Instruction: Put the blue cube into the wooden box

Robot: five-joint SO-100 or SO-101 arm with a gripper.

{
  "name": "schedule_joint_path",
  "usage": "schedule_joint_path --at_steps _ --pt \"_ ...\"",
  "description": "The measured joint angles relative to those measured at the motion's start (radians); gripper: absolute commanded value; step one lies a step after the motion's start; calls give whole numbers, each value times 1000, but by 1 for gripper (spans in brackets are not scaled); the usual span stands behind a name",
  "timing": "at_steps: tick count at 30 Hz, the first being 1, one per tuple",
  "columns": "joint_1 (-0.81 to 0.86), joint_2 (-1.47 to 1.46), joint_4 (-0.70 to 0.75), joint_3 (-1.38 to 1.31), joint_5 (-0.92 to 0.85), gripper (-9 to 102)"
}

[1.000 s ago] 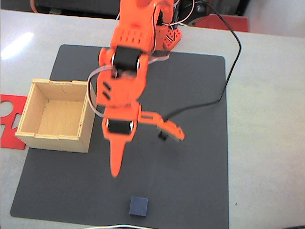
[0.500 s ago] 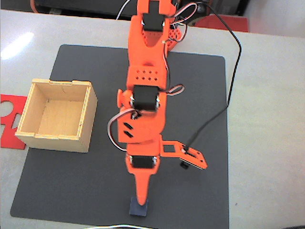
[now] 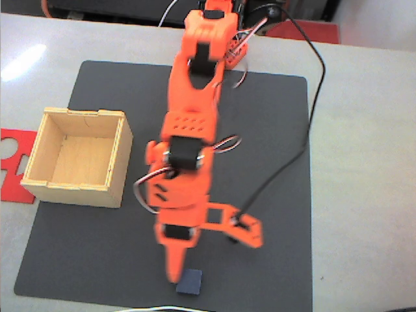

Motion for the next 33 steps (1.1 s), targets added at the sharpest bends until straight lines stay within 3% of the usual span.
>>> schedule_joint_path --at_steps 5,22,25,28,33 --pt "2 -147 84 -328 2 28" --pt "-28 -169 52 -353 84 28" --pt "-29 -190 41 -353 94 22" --pt "-31 -193 37 -353 107 8" --pt "-25 -193 35 -359 123 0"
